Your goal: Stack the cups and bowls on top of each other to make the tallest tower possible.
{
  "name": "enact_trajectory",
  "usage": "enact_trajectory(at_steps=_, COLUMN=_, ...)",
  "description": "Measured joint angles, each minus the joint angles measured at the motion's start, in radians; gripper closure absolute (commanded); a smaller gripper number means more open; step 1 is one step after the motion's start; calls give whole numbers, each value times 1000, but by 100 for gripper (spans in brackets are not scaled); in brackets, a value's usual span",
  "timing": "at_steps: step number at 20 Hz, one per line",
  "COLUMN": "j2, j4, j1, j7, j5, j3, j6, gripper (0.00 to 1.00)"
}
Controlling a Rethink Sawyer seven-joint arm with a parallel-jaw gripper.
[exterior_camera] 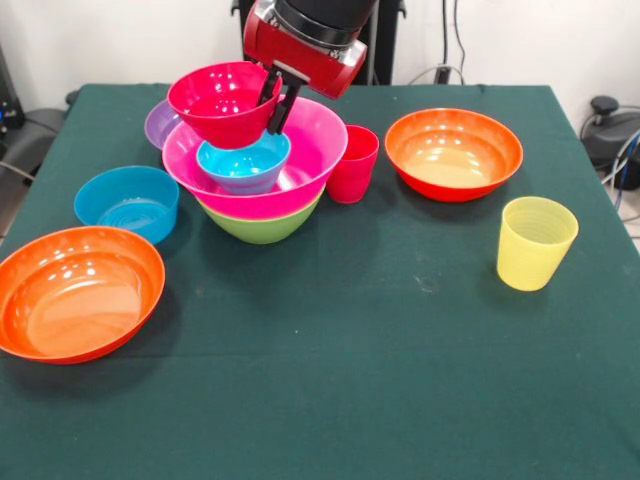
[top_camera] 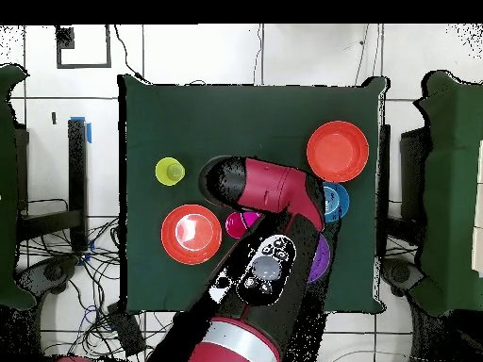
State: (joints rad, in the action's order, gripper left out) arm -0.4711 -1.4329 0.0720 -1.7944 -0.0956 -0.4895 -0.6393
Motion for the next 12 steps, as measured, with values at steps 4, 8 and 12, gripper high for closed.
enact_trajectory(at_steps=4, j2=1, j4=-4, j1=1, j7=0, j5=0, j3=0, j6=0, gripper=100)
enact_trajectory(at_steps=8, j2=2, j4=-6, j1=1, j7=0, j5=0, j3=0, j6=0, gripper=100)
enact_trajectory(at_steps=12, j2=7, j4=-8, j1=1, j7=0, j5=0, j3=1, j6=3, gripper=100)
